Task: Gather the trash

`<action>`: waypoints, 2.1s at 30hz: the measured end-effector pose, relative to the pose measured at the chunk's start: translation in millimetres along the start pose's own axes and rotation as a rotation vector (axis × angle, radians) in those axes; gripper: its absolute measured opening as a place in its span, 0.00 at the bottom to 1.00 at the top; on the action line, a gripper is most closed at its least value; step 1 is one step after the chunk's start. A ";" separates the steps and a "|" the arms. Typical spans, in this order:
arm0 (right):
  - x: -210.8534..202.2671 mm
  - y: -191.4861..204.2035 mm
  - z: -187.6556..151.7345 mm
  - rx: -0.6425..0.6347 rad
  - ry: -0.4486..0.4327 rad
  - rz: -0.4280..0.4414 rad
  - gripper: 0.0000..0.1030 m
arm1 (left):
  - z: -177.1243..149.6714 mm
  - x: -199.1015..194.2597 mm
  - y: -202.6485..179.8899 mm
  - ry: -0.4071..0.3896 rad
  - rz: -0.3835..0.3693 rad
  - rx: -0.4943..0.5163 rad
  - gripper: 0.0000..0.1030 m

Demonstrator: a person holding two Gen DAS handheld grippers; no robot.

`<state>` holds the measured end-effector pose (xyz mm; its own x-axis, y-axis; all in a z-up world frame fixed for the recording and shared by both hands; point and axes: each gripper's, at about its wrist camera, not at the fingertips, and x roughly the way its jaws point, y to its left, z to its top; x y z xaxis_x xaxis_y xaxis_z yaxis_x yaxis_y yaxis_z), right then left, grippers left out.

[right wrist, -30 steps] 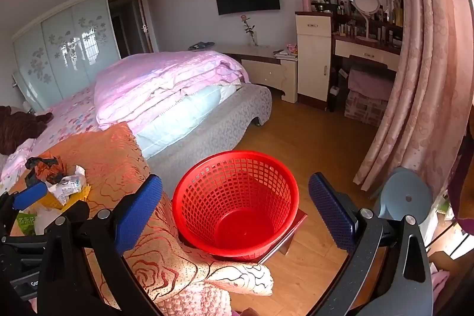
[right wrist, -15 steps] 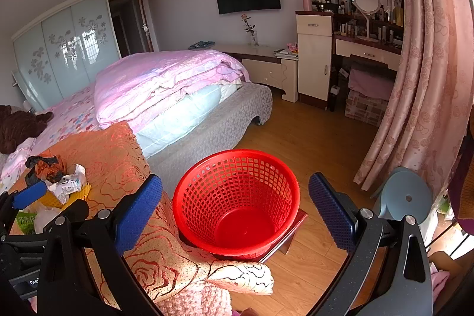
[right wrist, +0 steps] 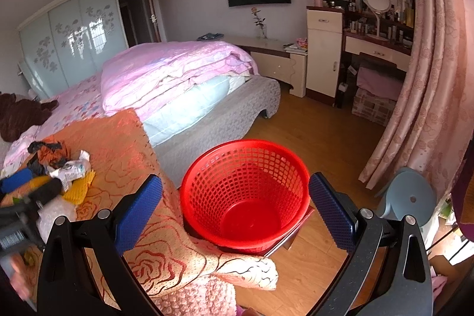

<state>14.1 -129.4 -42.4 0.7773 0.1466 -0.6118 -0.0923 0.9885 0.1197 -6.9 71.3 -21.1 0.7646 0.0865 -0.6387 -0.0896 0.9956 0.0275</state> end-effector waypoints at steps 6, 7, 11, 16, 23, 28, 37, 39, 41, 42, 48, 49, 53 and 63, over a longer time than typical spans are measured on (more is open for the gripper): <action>1.8 15.8 -3.8 -0.047 0.023 0.046 0.94 | 5.4 -20.2 80.6 0.000 0.079 -0.153 0.89; 3.3 20.8 -4.8 -0.060 0.032 0.058 0.94 | 4.8 -25.7 97.4 -0.004 0.098 -0.183 0.89; 10.1 42.3 -12.7 -0.110 0.074 0.117 0.94 | -3.1 -45.7 140.3 -0.002 0.160 -0.259 0.89; 10.7 82.1 -23.4 -0.208 0.116 0.231 0.94 | -32.8 -60.4 162.7 0.042 0.191 -0.273 0.89; 11.7 130.4 -28.1 -0.297 0.164 0.365 0.94 | -68.9 -65.9 166.9 0.090 0.160 -0.248 0.89; 16.8 160.6 -28.0 -0.347 0.195 0.440 0.94 | -89.2 -61.9 161.9 0.137 0.133 -0.217 0.89; 36.4 208.2 -45.2 -0.427 0.281 0.526 0.89 | -100.0 -51.2 158.8 0.188 0.081 -0.213 0.59; 41.2 212.2 -48.4 -0.440 0.301 0.539 0.79 | -104.4 -46.6 159.1 0.206 0.061 -0.229 0.47; 42.1 213.7 -50.6 -0.452 0.319 0.562 0.64 | -106.1 -45.9 158.9 0.200 0.044 -0.234 0.43; 40.9 213.4 -51.1 -0.457 0.324 0.573 0.60 | -106.4 -46.0 157.4 0.196 0.043 -0.225 0.40; 35.2 210.6 -51.6 -0.454 0.332 0.599 0.41 | -105.5 -48.3 154.8 0.187 0.044 -0.211 0.34; 34.0 208.3 -50.5 -0.447 0.334 0.601 0.40 | -104.4 -49.5 155.9 0.184 0.046 -0.213 0.34; 29.4 197.0 -43.1 -0.422 0.319 0.599 0.40 | -102.3 -57.6 163.0 0.159 0.052 -0.225 0.34; 7.2 172.8 -38.2 -0.414 0.317 0.629 0.40 | -84.9 -75.7 170.2 0.086 0.055 -0.237 0.34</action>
<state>-20.0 43.9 -56.0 0.2962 0.6202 -0.7264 -0.7234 0.6422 0.2534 -134.2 231.1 -33.4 0.6986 0.1264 -0.7043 -0.2842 0.9523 -0.1110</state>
